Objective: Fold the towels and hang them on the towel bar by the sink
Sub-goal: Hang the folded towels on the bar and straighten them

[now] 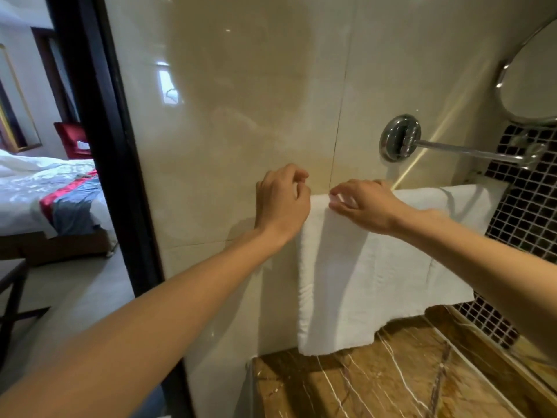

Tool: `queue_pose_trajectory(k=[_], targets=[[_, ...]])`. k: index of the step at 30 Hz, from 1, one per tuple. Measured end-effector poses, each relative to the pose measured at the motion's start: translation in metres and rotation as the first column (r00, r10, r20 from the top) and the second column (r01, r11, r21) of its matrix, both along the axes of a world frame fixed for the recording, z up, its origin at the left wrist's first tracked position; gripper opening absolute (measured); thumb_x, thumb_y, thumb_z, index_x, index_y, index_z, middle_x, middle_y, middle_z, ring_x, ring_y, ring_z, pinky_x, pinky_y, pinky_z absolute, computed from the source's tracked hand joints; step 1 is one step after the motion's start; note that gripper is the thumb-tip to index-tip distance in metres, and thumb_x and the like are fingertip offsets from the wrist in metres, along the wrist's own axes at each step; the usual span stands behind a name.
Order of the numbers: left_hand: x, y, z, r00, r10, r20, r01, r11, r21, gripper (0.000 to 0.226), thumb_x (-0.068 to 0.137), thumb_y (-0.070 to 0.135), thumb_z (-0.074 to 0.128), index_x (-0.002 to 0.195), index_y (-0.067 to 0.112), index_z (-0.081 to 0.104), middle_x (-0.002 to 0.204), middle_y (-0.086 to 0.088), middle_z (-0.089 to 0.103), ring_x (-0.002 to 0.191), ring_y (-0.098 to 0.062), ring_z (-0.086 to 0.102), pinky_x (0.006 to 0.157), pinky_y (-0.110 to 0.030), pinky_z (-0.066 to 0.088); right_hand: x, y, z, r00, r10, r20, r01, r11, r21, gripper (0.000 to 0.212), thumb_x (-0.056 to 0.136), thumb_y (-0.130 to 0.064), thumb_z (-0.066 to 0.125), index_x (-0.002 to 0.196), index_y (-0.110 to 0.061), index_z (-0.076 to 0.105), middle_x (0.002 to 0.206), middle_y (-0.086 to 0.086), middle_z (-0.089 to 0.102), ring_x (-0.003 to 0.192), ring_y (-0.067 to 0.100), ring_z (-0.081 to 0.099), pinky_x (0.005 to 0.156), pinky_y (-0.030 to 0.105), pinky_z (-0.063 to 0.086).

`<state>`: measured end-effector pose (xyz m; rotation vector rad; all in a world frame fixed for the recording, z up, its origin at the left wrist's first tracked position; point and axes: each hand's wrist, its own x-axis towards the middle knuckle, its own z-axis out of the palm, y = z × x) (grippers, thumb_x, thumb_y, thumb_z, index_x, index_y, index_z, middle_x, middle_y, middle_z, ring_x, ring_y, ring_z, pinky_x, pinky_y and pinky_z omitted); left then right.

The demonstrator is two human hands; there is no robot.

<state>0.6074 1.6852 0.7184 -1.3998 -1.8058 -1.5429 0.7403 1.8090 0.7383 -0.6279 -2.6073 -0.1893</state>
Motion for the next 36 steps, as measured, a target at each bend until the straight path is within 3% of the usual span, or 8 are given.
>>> queue_pose_trajectory(k=[5, 9, 12, 15, 19, 25, 30, 36], targets=[[0.003, -0.037, -0.040, 0.974, -0.212, 0.079, 0.189, 0.956, 0.225, 0.018, 0.083, 0.013, 0.051, 0.068, 0.006, 0.058, 0.057, 0.002, 0.051, 0.051, -0.004, 0.041, 0.050, -0.022, 0.031, -0.009, -0.007, -0.001, 0.997, -0.030, 0.064, 0.036, 0.994, -0.102, 0.042, 0.097, -0.045, 0.041, 0.119, -0.015, 0.059, 0.117, 0.011, 0.064, 0.106, 0.032, 0.057, 0.090, 0.039, 0.043], [-0.005, -0.054, -0.090, 0.956, -0.259, 0.136, 0.247, 0.964, 0.096, 0.032, 0.083, 0.024, 0.047, 0.060, 0.003, 0.056, 0.048, 0.003, 0.045, 0.046, -0.005, 0.038, 0.046, -0.021, 0.026, -0.017, -0.007, -0.003, 0.998, -0.057, 0.035, 0.063, 0.975, -0.211, 0.042, 0.098, -0.044, 0.040, 0.120, -0.014, 0.060, 0.123, 0.015, 0.061, 0.110, 0.034, 0.054, 0.089, 0.038, 0.040], [-0.011, -0.056, -0.133, 0.939, -0.219, 0.266, 0.245, 0.967, -0.068, 0.025, 0.082, 0.023, 0.050, 0.059, 0.018, 0.057, 0.050, 0.008, 0.050, 0.048, -0.005, 0.044, 0.047, -0.019, 0.030, -0.023, -0.008, -0.006, 0.996, -0.078, 0.033, 0.083, 0.973, -0.216, 0.043, 0.100, -0.043, 0.035, 0.120, -0.013, 0.059, 0.124, 0.017, 0.060, 0.110, 0.035, 0.053, 0.092, 0.040, 0.041], [-0.016, -0.046, -0.177, 0.921, -0.106, 0.375, 0.228, 0.926, -0.300, 0.006, 0.084, 0.029, 0.057, 0.079, 0.027, 0.058, 0.079, 0.010, 0.059, 0.067, -0.006, 0.054, 0.063, -0.025, 0.045, -0.028, -0.006, -0.010, 0.997, -0.070, 0.038, 0.076, 0.980, -0.186, 0.046, 0.101, -0.044, 0.029, 0.118, -0.013, 0.057, 0.121, 0.019, 0.059, 0.105, 0.035, 0.053, 0.091, 0.042, 0.040], [-0.014, -0.026, -0.219, 0.914, -0.048, 0.403, 0.309, 0.727, -0.613, 0.055, 0.086, 0.048, 0.060, 0.131, 0.021, 0.045, 0.132, 0.003, 0.039, 0.113, -0.015, 0.049, 0.096, -0.030, 0.041, -0.027, -0.005, -0.011, 0.999, -0.018, -0.048, 0.013, 0.994, -0.106, 0.059, 0.093, -0.055, 0.023, 0.114, -0.014, 0.059, 0.113, 0.015, 0.061, 0.094, 0.029, 0.053, 0.085, 0.041, 0.042], [-0.013, 0.000, -0.243, 0.884, -0.104, 0.455, 0.433, 0.549, -0.715, 0.050, 0.090, 0.048, 0.055, 0.133, 0.022, 0.052, 0.158, -0.005, 0.011, 0.142, -0.028, 0.026, 0.116, -0.039, 0.022, -0.028, 0.001, -0.018, 0.999, 0.001, -0.036, -0.005, 0.994, -0.107, 0.046, 0.102, -0.044, 0.028, 0.105, -0.012, 0.060, 0.106, 0.016, 0.060, 0.091, 0.031, 0.052, 0.081, 0.038, 0.039], [-0.011, 0.013, -0.255, 0.867, -0.088, 0.491, 0.452, 0.557, -0.697, 0.036, 0.095, 0.042, 0.050, 0.107, 0.012, 0.066, 0.128, -0.020, 0.053, 0.111, -0.039, 0.054, 0.100, -0.047, 0.044, -0.028, 0.005, -0.016, 0.999, 0.010, -0.046, -0.017, 0.987, -0.158, 0.046, 0.101, -0.046, 0.029, 0.103, -0.012, 0.061, 0.098, 0.007, 0.054, 0.089, 0.027, 0.050, 0.078, 0.035, 0.037], [-0.010, 0.022, -0.258, 0.815, -0.056, 0.577, 0.496, 0.583, -0.644, 0.036, 0.094, 0.044, 0.052, 0.087, 0.013, 0.069, 0.087, -0.013, 0.066, 0.083, -0.026, 0.062, 0.079, -0.034, 0.051, -0.031, 0.012, -0.014, 0.998, 0.022, -0.057, -0.030, 0.989, -0.144, 0.052, 0.100, -0.048, 0.029, 0.100, -0.010, 0.063, 0.100, 0.013, 0.058, 0.091, 0.031, 0.053, 0.077, 0.035, 0.038]])
